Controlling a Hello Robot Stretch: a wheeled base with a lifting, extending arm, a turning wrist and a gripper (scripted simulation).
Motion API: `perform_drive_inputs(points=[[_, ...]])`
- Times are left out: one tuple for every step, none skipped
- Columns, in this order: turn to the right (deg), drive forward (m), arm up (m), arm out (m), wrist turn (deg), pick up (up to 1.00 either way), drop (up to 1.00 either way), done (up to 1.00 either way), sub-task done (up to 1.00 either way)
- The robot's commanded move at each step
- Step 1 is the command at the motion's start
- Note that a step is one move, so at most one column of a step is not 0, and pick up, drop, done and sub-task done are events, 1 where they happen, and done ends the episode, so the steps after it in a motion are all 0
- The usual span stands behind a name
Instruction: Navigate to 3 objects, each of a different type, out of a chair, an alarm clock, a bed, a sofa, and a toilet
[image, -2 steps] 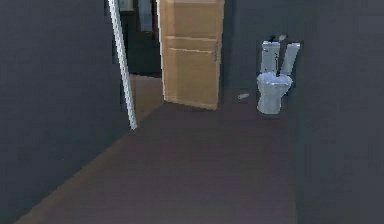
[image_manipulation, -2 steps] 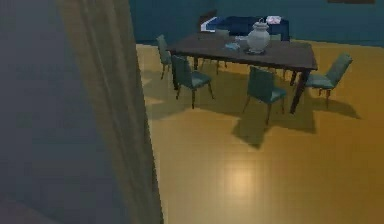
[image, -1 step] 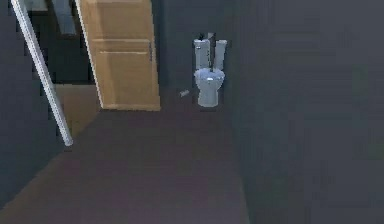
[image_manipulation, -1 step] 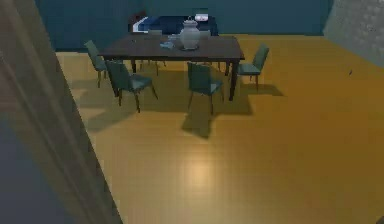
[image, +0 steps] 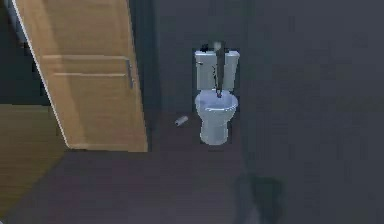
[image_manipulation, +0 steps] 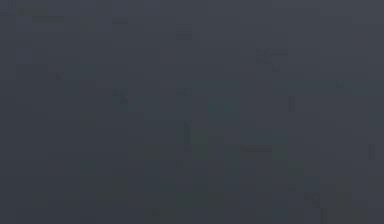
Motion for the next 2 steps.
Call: perform_drive_inputs(points=[[0.0, 1.0, 0.0, 0.0, 0.0, 0.0, 0.0, 0.0, 0.0], [36.0, 0.0, 0.0, 0.0, 0.0, 0.0, 0.0, 0.0, 0.0]])
